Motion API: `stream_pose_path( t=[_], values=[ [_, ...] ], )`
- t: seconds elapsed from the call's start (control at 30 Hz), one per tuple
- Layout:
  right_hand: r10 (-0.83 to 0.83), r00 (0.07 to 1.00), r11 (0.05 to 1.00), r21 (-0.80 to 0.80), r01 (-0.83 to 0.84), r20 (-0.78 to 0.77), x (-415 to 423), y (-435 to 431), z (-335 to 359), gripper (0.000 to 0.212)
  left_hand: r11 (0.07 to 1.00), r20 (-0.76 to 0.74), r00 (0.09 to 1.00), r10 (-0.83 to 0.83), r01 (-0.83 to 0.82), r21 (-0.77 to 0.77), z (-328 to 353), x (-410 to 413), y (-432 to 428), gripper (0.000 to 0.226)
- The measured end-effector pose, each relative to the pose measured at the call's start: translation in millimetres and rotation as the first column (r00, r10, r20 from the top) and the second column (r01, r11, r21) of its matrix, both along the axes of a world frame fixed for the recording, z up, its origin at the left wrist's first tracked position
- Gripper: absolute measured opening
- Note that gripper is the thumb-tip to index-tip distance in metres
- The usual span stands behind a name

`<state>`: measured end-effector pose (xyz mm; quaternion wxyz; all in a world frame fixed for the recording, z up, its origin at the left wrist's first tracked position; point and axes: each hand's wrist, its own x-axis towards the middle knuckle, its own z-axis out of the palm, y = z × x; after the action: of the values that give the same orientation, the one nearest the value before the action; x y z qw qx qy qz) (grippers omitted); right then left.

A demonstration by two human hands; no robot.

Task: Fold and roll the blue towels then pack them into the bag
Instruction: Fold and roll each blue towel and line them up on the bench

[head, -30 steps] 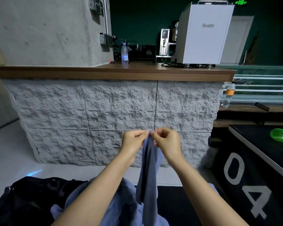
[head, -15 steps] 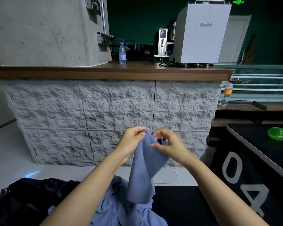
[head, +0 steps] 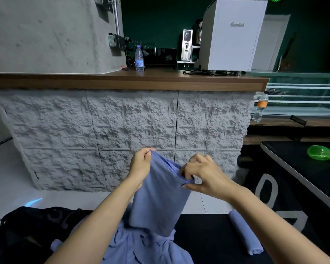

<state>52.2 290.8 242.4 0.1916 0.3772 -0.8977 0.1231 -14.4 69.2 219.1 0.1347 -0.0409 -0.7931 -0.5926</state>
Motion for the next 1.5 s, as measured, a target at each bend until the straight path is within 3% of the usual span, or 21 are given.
stream_pose_path(
  t=[0.1,0.23,0.3,0.4,0.47,0.53,0.57,0.6,0.67,0.7,0.73,0.83,0.9,1.03,1.13,1.2,1.37,1.5],
  values=[
    [0.0,0.996,0.995,-0.096,0.009,0.089,-0.2,2.8,-0.2,0.03,0.999,-0.015,1.0,-0.02,0.021,0.04,3.3,3.5,2.0,0.022],
    [-0.081,0.981,0.993,0.067,0.093,-0.174,-4.7,20.4,4.1,0.023,0.994,-0.04,0.997,-0.073,0.076,0.08,0.1,6.4,-4.9,0.021],
    [-0.183,0.963,0.979,0.056,0.198,-0.198,-9.0,31.1,1.2,0.024,0.993,-0.036,0.996,-0.084,0.086,0.076,-3.3,5.7,-7.6,0.022],
    [-0.355,0.931,0.918,-0.156,0.364,0.085,-12.8,38.0,-8.3,0.021,0.996,-0.022,0.996,-0.085,0.085,0.019,-3.5,8.2,-3.5,0.021],
    [-0.337,0.905,0.835,-0.362,0.414,0.258,-14.5,35.8,-8.8,0.022,0.996,-0.047,0.996,-0.08,0.082,0.046,3.8,11.3,4.5,0.02],
    [-0.337,0.912,0.721,-0.558,0.411,0.235,-10.2,34.3,-2.7,0.028,0.986,-0.092,0.993,-0.071,0.084,0.142,12.1,12.9,11.6,0.018],
    [-0.374,0.903,0.711,-0.561,0.425,0.21,-8.1,35.8,0.3,0.031,0.985,-0.11,0.99,-0.083,0.099,0.14,14.9,13.2,13.8,0.018],
    [-0.438,0.873,0.746,-0.455,0.486,0.213,-7.7,38.6,1.2,0.03,0.991,-0.098,0.99,-0.102,0.109,0.071,13.3,11.0,15.1,0.018],
    [-0.571,0.768,0.778,-0.106,0.619,0.29,-6.9,45.0,-5.9,0.019,0.986,0.001,0.989,-0.148,0.148,-0.076,-1.8,9.0,16.6,0.016],
    [-0.561,0.743,0.777,-0.078,0.625,0.364,-5.8,50.0,-12.6,0.014,0.982,0.065,0.985,-0.162,0.167,-0.09,-10.3,10.9,16.6,0.014],
    [-0.497,0.745,0.777,-0.153,0.61,0.445,-3.3,55.3,-16.6,0.011,0.982,0.117,0.978,-0.173,0.181,-0.062,-15.8,13.2,16.9,0.013],
    [-0.124,0.751,0.676,-0.5,0.542,0.648,8.1,69.9,-13.3,0.012,0.961,0.22,0.936,-0.275,0.26,0.096,-16.5,16.0,17.7,0.01],
    [0.05,0.704,0.609,-0.58,0.541,0.709,13.9,77.8,-9.3,0.013,0.942,0.306,0.891,-0.335,0.306,0.14,-12.7,14.6,19.8,0.009],
    [0.018,0.653,0.612,-0.525,0.591,0.757,0.3,96.5,-17.9,0.009,0.942,0.426,0.84,-0.335,0.314,0.121,-21.4,0.3,34.7,0.01],
    [-0.134,0.623,0.649,-0.406,0.643,0.771,-22.2,108.9,-40.2,0.01,0.958,0.461,0.842,-0.278,0.281,0.065,-41.6,-16.0,56.1,0.006],
    [-0.203,0.624,0.622,-0.392,0.677,0.754,-39.2,114.6,-56.1,0.009,0.967,0.422,0.874,-0.239,0.255,0.019,-52.2,-27.3,72.2,0.009],
    [-0.274,0.729,0.47,-0.574,0.671,0.627,-76.8,137.4,-76.0,0.008,0.98,0.226,0.954,-0.197,0.197,0.027,-62.3,-64.0,107.3,0.02],
    [-0.368,0.788,0.494,-0.614,0.616,0.494,-75.4,153.8,-105.0,0.011,0.974,0.156,0.962,-0.223,0.226,-0.002,-90.7,-73.1,120.9,0.012]
  ],
)
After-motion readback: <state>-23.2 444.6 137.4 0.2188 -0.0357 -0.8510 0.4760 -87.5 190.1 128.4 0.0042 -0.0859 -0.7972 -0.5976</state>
